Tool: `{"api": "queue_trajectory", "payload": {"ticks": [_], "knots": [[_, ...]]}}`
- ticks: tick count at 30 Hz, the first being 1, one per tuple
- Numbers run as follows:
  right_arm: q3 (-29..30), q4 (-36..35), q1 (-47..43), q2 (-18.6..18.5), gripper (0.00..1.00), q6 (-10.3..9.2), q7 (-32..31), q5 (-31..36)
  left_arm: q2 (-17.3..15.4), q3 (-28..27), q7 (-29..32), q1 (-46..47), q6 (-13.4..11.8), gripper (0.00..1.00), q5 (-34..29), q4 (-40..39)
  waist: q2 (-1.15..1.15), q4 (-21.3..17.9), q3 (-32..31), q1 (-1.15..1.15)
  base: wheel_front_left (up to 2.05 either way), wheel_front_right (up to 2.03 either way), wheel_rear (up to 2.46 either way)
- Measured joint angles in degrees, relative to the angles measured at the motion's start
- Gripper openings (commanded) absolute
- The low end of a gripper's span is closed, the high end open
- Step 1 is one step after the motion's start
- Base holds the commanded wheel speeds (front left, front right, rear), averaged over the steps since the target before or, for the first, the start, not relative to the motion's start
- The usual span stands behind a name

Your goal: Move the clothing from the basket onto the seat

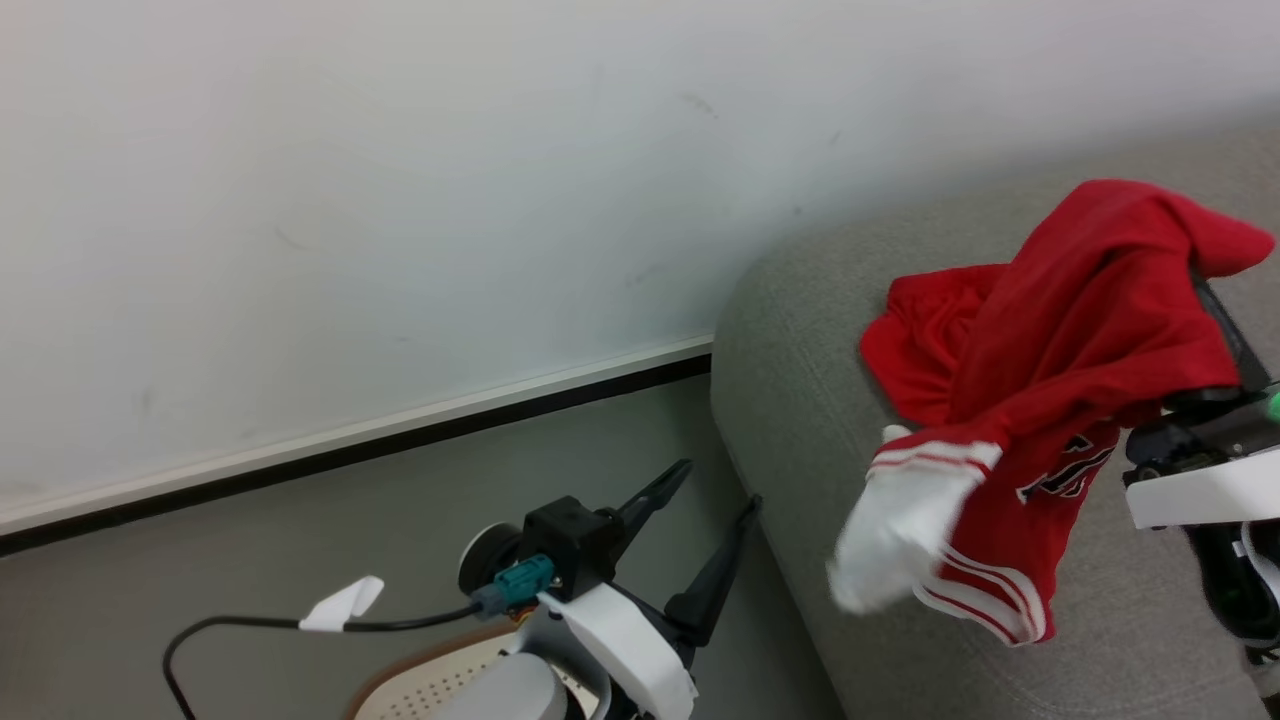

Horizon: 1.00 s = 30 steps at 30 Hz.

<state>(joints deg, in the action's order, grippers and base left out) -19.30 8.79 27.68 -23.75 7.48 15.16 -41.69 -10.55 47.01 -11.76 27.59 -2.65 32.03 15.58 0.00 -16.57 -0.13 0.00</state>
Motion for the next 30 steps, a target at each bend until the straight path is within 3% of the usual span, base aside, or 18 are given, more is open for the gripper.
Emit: {"api": "queue_trajectory", "payload": {"ticks": [8,16,19,22,30], "knots": [[7.22,-5.22,-3.1,-1.72,0.0,0.0,0.0,1.81,-0.14,-0.38,-1.7,0.62,0.08,1.0,-0.93,0.57,0.0,-6.59,1.48,0.0,0.0,0.0,0.0],[10.44,-8.26,-6.2,-1.53,0.0,0.0,0.0,2.69,-0.23,-0.65,-2.64,0.85,0.33,1.0,-2.07,1.37,0.0,-10.94,2.93,0.0,0.0,0.0,0.0],[10.39,-8.73,-6.39,-1.29,0.0,0.0,-0.04,2.61,-0.09,-0.65,-2.79,1.03,0.6,1.0,-2.18,1.92,0.0,-11.52,3.47,0.0,0.0,0.0,0.0],[9.42,-9.65,-4.82,-1.13,0.0,0.0,-0.55,-1.96,-0.01,-0.56,-2.92,1.54,0.81,1.0,-2.32,2.15,0.0,-11.66,4.19,0.0,0.0,0.0,0.0],[8.46,-6.56,6.68,-7.01,0.0,0.0,-1.64,-10.98,-0.41,0.2,-1.59,4.64,1.16,1.0,-3.48,2.08,0.0,-9.89,8.65,0.0,0.0,0.0,0.0]]}}
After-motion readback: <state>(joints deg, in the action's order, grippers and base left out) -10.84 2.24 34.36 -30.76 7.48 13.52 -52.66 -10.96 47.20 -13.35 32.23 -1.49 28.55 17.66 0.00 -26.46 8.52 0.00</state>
